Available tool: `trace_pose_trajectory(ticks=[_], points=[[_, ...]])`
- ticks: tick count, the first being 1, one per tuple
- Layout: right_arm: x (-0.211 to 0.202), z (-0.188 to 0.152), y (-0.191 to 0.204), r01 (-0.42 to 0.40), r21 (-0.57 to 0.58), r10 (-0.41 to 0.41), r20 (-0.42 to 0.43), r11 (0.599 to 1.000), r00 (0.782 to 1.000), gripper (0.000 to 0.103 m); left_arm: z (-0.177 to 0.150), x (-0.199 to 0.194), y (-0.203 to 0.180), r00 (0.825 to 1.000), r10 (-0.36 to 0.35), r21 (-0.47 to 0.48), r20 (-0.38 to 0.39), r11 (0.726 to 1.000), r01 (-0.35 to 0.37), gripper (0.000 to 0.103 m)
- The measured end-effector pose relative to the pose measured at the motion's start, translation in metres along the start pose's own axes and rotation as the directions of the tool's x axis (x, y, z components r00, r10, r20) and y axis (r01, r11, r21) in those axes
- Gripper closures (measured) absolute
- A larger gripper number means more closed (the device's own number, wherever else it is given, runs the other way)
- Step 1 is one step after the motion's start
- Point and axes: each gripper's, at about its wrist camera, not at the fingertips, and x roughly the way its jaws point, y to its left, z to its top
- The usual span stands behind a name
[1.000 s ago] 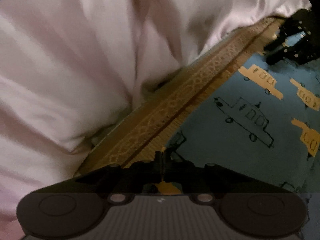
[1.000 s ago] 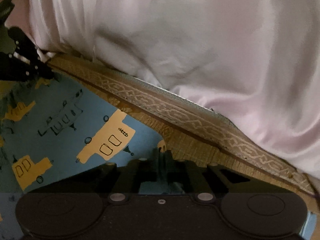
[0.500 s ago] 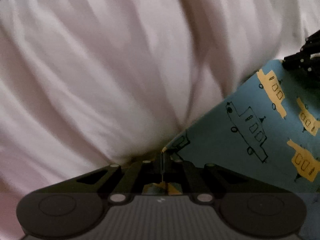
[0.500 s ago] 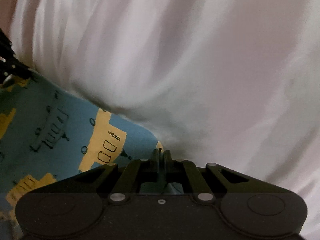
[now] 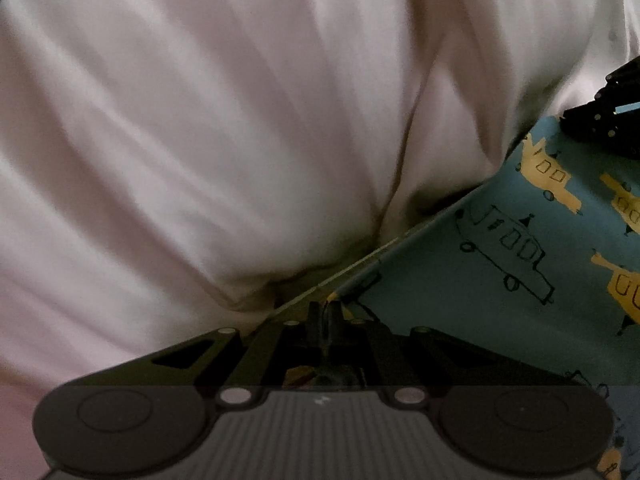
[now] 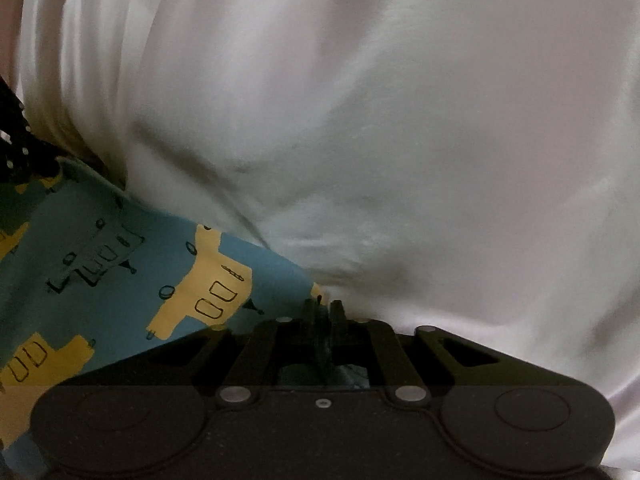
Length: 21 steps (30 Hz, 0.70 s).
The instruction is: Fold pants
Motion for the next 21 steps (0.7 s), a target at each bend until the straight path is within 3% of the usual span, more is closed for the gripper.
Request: trace_pose_trajectory(ticks=[3,7,12,13,14,15,17,18,21], points=[[-0.009,-0.002,-0.019,-0.036,0.054,0.035,0.011,0.998,0.999,0.050,-0.003,0.000,0.003,1.000,-0.013,0.012,-0.009,1.000,0.013,0.090],[-0.010,0.006,-0.024,-0.055,0.068,0.053,0.026,0.996,0.998,0.039,-0.006,-0.002,0.009,1.000,-0.015,-0.015,-0.021,1.000,0.014,0.068],[0.000,0.018,-0.027,-0.091,0.098,0.092,-0.008,0.991,0.996,0.037,-0.009,0.000,0.023,0.997,-0.060,-0.062,-0.046,0.996,0.057,0.067],[0.002,0.019,-0.028,-0.094,0.106,0.096,-0.013,0.990,0.995,0.039,-0.008,0.003,0.025,0.996,-0.071,-0.065,-0.047,0.996,0.068,0.067],[0.004,0.021,-0.030,-0.097,0.114,0.100,-0.021,0.989,0.995,0.050,-0.007,0.004,0.027,0.995,-0.081,-0.070,-0.050,0.995,0.077,0.067],[0.006,0.022,-0.033,-0.102,0.125,0.107,-0.032,0.987,0.994,0.075,-0.006,0.005,0.028,0.995,-0.087,-0.074,-0.055,0.994,0.083,0.067],[0.008,0.026,-0.040,-0.099,0.140,0.107,-0.048,0.985,0.993,0.097,-0.003,0.009,0.029,0.993,-0.104,-0.080,-0.062,0.992,0.099,0.073],[0.007,0.027,-0.041,-0.106,0.147,0.114,-0.044,0.983,0.993,0.100,-0.002,0.008,0.030,0.991,-0.116,-0.080,-0.062,0.991,0.111,0.085],[-0.007,0.025,-0.041,-0.111,0.135,0.115,-0.022,0.985,0.993,0.101,-0.001,0.006,0.032,0.987,-0.147,-0.100,-0.066,0.985,0.140,0.099]])
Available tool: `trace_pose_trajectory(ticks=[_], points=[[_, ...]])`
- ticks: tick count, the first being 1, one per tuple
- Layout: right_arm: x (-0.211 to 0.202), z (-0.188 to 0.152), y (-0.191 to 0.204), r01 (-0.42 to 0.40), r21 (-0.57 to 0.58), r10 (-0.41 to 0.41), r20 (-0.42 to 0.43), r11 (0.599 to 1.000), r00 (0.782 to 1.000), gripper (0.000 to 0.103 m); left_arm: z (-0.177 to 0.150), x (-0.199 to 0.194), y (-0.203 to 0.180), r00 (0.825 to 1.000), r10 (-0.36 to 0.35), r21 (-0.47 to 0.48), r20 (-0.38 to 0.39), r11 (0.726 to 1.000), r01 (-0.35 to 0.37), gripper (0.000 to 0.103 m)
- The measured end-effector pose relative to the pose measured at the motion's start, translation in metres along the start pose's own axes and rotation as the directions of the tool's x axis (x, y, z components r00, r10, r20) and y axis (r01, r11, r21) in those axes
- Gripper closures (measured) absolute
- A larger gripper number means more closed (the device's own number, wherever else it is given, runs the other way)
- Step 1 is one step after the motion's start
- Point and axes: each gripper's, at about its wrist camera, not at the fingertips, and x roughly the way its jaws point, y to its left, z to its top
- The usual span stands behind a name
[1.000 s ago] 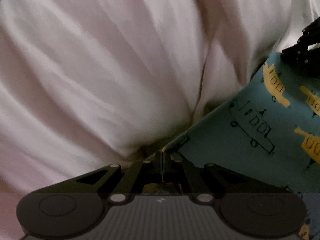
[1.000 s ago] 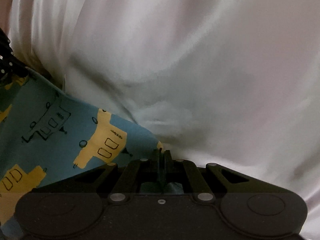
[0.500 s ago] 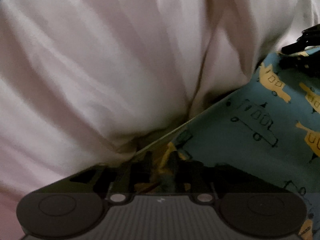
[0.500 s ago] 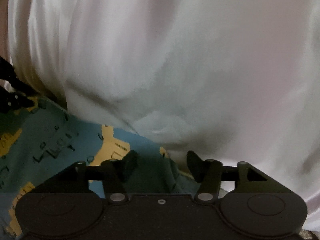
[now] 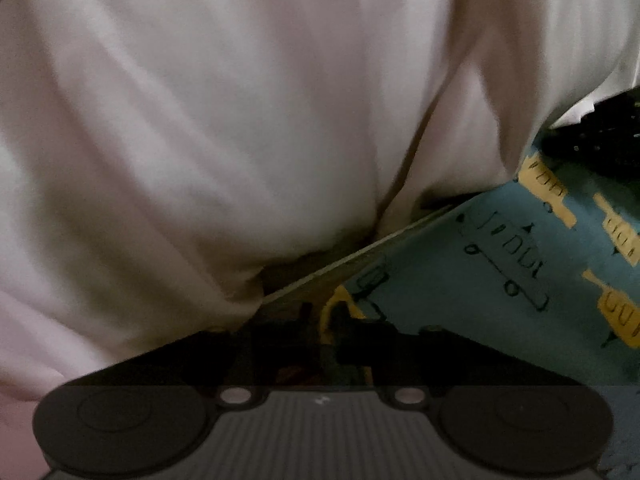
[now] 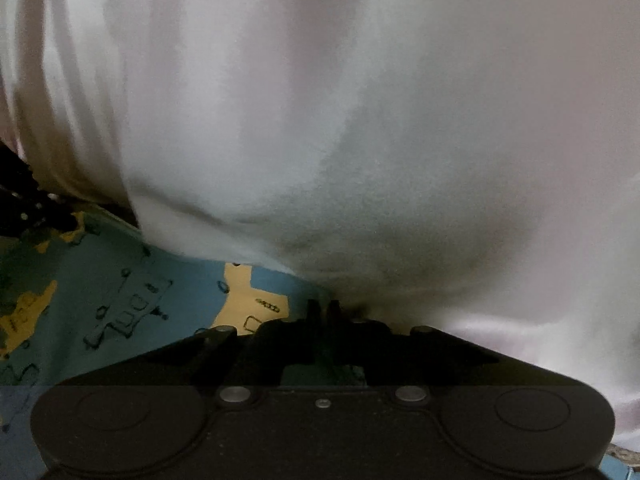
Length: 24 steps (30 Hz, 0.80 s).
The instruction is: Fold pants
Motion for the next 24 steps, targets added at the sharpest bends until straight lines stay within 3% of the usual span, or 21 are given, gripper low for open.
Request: trace_pose_trajectory(ticks=[10,24], points=[[-0.056,-0.011,-0.003,-0.015,-0.023,0.018,0.093,1.000,0.996,0.102,0.000,-0.027,0.000,0.998,-0.003,0.037,0.055,0.999,0.001,0.102],[-0.141,-0.059,0.006,-0.009,-0.052,0.021,0.221,0.999,0.975,0.102,-0.014,-0.081,-0.020,0.992,-0.031,0.118,0.125,0.993,0.016,0.102]])
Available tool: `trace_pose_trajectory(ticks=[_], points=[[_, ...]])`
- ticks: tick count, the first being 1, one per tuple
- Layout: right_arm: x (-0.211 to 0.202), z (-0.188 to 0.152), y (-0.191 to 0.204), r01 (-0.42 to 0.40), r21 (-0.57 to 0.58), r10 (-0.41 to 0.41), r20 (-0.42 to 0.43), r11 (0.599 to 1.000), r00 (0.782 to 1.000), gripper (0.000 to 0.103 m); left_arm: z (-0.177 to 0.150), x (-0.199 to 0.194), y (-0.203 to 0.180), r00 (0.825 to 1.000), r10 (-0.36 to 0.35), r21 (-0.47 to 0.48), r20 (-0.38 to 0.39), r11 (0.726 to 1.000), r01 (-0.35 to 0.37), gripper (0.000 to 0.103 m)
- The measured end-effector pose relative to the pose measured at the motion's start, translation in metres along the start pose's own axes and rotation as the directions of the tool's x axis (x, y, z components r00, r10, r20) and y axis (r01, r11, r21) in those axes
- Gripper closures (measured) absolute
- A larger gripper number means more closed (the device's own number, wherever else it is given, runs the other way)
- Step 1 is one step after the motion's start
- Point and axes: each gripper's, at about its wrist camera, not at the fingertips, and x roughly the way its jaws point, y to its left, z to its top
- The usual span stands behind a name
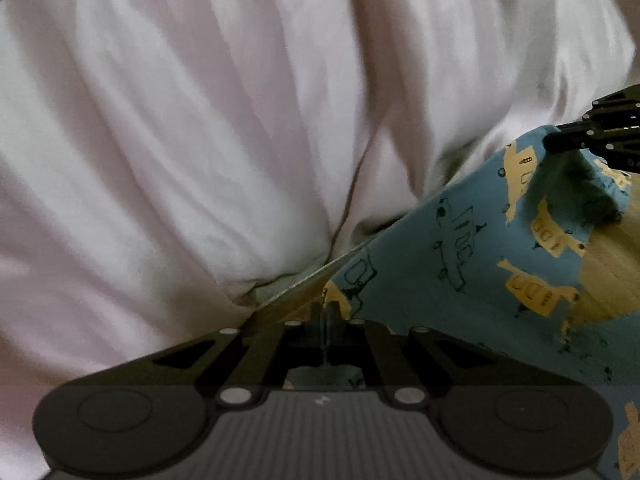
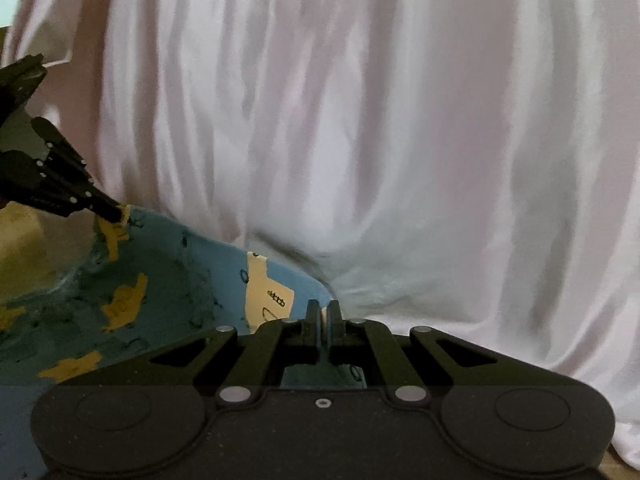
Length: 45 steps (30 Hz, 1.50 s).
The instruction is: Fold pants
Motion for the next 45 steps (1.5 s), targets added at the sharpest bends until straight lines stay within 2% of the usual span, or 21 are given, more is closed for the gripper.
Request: trace_pose_trajectory(ticks=[6,7,10,17,20,26,29,33,37,43,45], points=[[-0.065,-0.014,0.019,-0.013,-0.057,0.015,0.040,0.998,0.999,0.102,-0.011,-0.038,-0.022,0.998,0.000,0.037,0.067,0.999,-0.002,0.102],[-0.063,-0.018,0.030,-0.016,-0.063,0.018,0.041,0.998,0.999,0.102,-0.014,-0.055,-0.021,0.997,-0.002,0.045,0.076,0.999,-0.002,0.102],[-0.091,-0.028,0.049,-0.016,-0.089,0.020,0.043,0.996,0.999,0.102,-0.026,-0.079,-0.034,0.995,-0.002,0.075,0.101,0.997,-0.006,0.102],[-0.153,-0.053,0.098,0.013,-0.128,-0.008,0.033,0.992,0.999,0.102,-0.059,-0.123,-0.056,0.992,-0.007,0.073,0.125,0.997,-0.002,0.102],[-0.165,-0.068,0.125,0.031,-0.123,-0.028,0.022,0.992,0.999,0.102,-0.081,-0.138,-0.068,0.994,-0.005,0.084,0.113,0.996,-0.004,0.102],[-0.167,-0.103,0.166,0.079,-0.073,-0.081,-0.018,0.994,0.997,0.102,-0.126,-0.143,-0.092,0.996,0.007,0.144,0.084,0.989,-0.019,0.102],[-0.160,-0.120,0.182,0.099,-0.098,-0.104,-0.040,0.990,0.994,0.102,-0.144,-0.135,-0.102,0.997,0.009,0.164,0.072,0.986,-0.021,0.102],[-0.157,-0.132,0.193,0.111,-0.126,-0.117,-0.046,0.986,0.992,0.102,-0.160,-0.125,-0.104,0.999,0.012,0.156,0.048,0.988,-0.020,0.102],[-0.159,-0.135,0.192,0.123,-0.101,-0.127,-0.031,0.987,0.991,0.102,-0.168,-0.122,-0.105,0.999,0.017,0.169,0.044,0.985,-0.024,0.102],[-0.174,-0.144,0.205,0.106,-0.244,-0.118,-0.032,0.964,0.993,0.102,-0.170,-0.129,-0.108,0.998,0.019,0.216,0.067,0.976,-0.033,0.102],[-0.175,-0.147,0.207,0.097,-0.258,-0.112,-0.041,0.961,0.993,0.102,-0.172,-0.131,-0.108,0.997,0.018,0.243,0.070,0.969,-0.035,0.102]])
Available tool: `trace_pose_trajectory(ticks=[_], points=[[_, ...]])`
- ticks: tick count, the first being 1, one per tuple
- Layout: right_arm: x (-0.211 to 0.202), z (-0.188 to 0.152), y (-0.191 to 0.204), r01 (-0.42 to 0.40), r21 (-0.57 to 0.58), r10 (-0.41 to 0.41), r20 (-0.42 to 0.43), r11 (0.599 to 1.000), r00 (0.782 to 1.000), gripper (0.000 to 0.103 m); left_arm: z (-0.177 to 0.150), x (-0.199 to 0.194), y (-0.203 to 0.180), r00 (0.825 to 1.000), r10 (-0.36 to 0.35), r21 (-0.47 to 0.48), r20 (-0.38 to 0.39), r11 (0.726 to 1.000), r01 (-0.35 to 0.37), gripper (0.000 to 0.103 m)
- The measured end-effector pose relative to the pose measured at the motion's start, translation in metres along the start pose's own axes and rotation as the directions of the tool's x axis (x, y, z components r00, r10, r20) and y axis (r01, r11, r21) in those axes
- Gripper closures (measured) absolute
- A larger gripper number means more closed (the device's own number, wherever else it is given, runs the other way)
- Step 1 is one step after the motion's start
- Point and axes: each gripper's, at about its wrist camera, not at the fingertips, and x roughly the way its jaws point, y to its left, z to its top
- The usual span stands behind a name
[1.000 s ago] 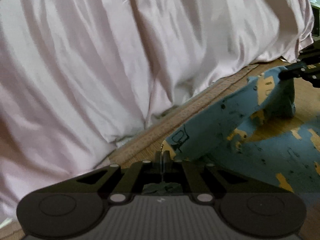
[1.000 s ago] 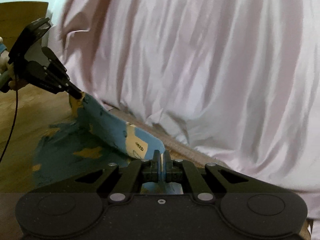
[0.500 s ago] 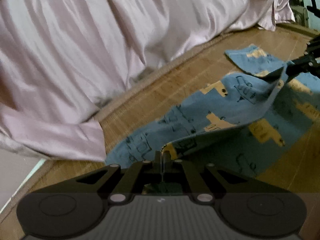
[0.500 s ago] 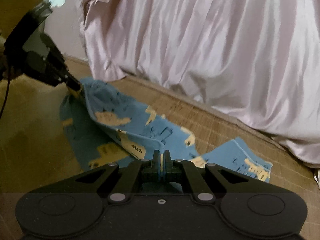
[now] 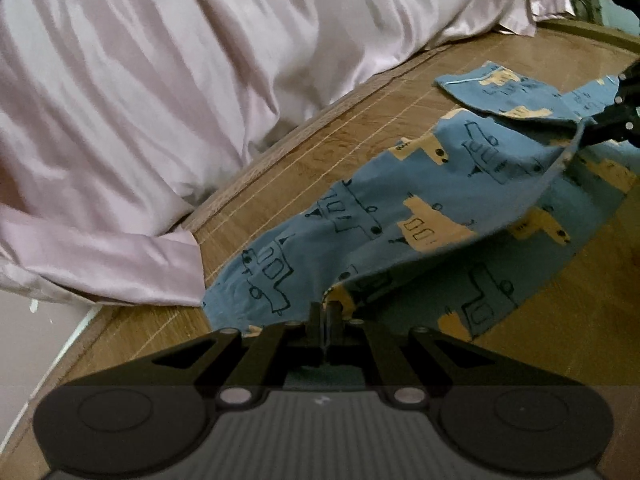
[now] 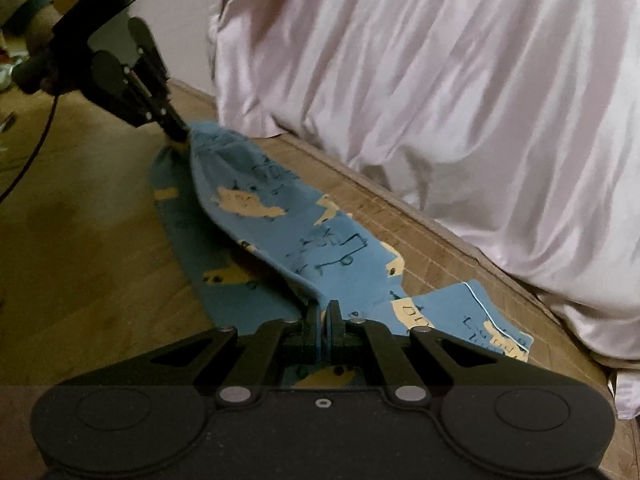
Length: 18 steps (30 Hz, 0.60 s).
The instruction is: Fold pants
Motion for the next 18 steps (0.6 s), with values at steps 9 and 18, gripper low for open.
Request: trace_pose_trajectory(ticks=[9,18], points=[[-0.006,-0.001,-0.002,-0.029,-0.012,0.028,-0.018,1.000,0.999,0.102,-0.007,0.000,-0.011,1.000,-0.007,0.092,-0.011,0.996,0.008,0.102],[-0.019,0.001,-0.003,-0.048,-0.061,0.047,-0.027,0.997,0.999,0.102,-0.015,-0.006,-0.010,1.000,-0.021,0.106,0.001,0.994,0.021,0.102]])
